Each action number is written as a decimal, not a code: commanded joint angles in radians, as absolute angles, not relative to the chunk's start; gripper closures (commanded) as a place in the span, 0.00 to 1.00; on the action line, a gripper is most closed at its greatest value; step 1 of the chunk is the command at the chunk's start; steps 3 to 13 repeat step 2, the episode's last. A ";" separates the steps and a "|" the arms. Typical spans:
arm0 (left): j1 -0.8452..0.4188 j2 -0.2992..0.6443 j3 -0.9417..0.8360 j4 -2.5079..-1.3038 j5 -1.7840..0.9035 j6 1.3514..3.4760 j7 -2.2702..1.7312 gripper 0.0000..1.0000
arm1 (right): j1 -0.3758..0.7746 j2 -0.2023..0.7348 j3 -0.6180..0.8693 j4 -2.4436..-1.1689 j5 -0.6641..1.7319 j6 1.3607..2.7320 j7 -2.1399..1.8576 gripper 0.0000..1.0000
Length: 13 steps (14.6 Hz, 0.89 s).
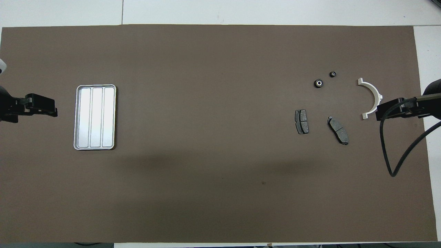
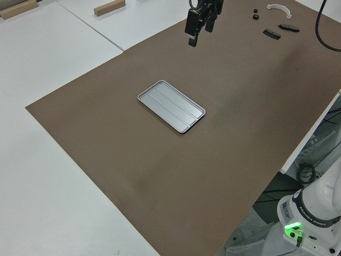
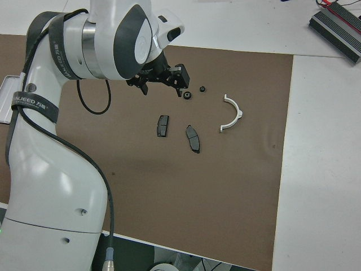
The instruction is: Place bearing gear from tray to pile
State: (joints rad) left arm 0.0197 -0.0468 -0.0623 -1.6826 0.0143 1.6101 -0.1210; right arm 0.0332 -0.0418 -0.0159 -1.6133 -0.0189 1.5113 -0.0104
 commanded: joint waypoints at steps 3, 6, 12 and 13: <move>0.026 -0.066 -0.066 -1.698 0.003 1.603 -0.110 0.00 | 0.038 -0.061 -0.025 -1.638 -0.006 1.516 0.002 0.00; 0.026 -0.066 -0.066 -1.698 0.003 1.603 -0.110 0.00 | 0.038 -0.061 -0.025 -1.638 -0.006 1.516 0.002 0.00; 0.026 -0.066 -0.066 -1.698 0.003 1.603 -0.110 0.00 | 0.038 -0.061 -0.025 -1.638 -0.006 1.516 0.002 0.00; 0.026 -0.066 -0.066 -1.698 0.003 1.603 -0.110 0.00 | 0.038 -0.061 -0.025 -1.638 -0.006 1.516 0.002 0.00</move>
